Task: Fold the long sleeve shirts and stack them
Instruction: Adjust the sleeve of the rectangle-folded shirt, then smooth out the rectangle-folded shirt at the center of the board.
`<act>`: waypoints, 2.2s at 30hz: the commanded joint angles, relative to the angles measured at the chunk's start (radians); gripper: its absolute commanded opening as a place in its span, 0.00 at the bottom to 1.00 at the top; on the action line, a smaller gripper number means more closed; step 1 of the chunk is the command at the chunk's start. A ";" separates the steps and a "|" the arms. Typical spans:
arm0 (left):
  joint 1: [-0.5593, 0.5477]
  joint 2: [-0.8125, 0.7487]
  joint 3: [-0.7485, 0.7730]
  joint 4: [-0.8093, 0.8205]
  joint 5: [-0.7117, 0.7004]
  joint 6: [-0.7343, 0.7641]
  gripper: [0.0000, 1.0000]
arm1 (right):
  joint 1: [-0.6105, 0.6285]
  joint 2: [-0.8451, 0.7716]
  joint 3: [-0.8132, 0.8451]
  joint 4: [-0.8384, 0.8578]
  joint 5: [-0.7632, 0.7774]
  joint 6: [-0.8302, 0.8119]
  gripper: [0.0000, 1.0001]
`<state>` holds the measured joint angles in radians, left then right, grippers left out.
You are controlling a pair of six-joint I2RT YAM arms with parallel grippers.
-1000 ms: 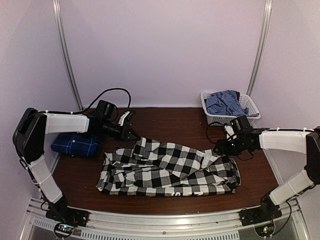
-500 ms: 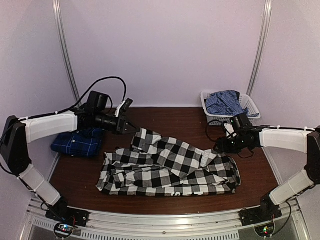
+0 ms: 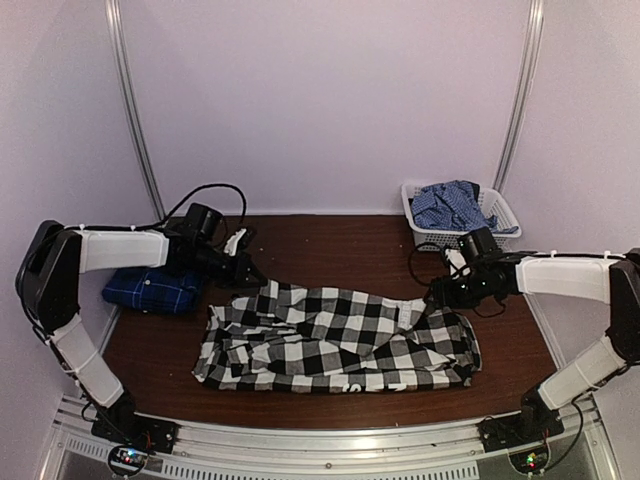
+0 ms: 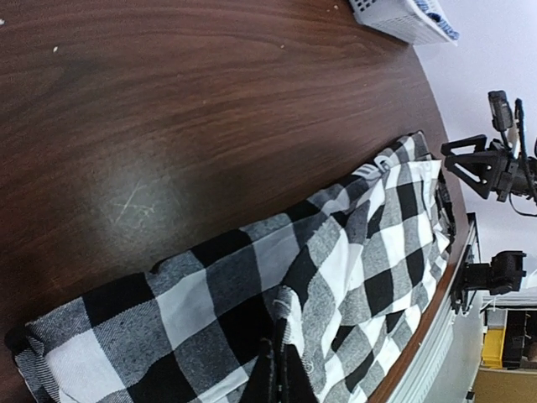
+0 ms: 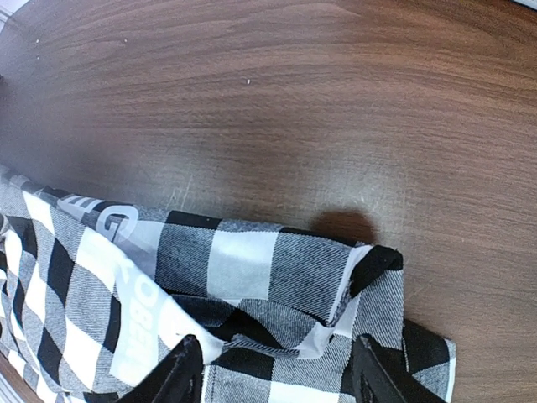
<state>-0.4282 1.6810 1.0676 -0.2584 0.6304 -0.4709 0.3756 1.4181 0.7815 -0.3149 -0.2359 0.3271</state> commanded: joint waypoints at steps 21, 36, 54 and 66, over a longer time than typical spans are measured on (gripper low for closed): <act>0.022 0.167 0.062 0.029 -0.235 0.090 0.20 | 0.039 -0.014 -0.021 0.030 0.020 0.032 0.61; -0.146 0.057 -0.209 0.451 -0.105 -0.058 0.31 | 0.168 0.111 0.016 0.136 0.010 0.076 0.59; -0.178 0.127 -0.289 0.437 -0.335 -0.029 0.35 | 0.176 0.113 -0.124 0.126 0.125 0.143 0.59; -0.174 0.170 -0.087 0.389 -0.452 -0.006 0.53 | 0.178 0.118 -0.095 0.076 0.162 0.112 0.60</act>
<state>-0.6109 1.8294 0.9188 0.1497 0.2447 -0.5003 0.5526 1.5372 0.6891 -0.1551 -0.1246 0.4477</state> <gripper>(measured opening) 0.514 0.597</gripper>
